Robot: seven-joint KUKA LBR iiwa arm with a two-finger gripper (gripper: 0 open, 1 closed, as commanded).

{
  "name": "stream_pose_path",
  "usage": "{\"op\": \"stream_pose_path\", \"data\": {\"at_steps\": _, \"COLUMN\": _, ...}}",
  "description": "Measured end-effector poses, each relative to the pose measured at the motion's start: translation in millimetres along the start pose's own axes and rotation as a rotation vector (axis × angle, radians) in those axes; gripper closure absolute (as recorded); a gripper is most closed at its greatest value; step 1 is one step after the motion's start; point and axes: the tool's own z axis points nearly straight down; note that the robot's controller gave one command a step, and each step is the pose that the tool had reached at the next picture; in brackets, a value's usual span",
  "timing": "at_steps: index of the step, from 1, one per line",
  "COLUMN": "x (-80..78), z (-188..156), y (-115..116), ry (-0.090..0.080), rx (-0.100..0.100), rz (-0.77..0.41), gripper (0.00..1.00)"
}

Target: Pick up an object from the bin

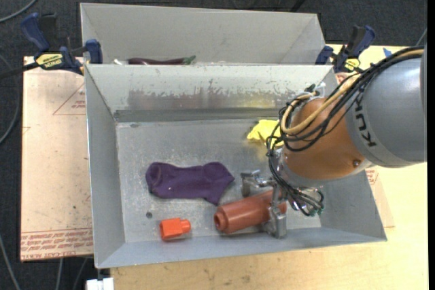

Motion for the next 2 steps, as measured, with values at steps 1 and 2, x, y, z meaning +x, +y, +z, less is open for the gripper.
{"op": "stream_pose_path", "data": {"at_steps": 1, "x": 3.5, "z": 0.7, "y": 3.5, "ry": 0.002, "rx": 0.001, "rz": -0.011, "gripper": 1.00}}
{"op": "stream_pose_path", "data": {"at_steps": 2, "x": 3.4, "z": 0.7, "y": 3.5, "ry": 0.002, "rx": 0.001, "rz": -0.012, "gripper": 1.00}}
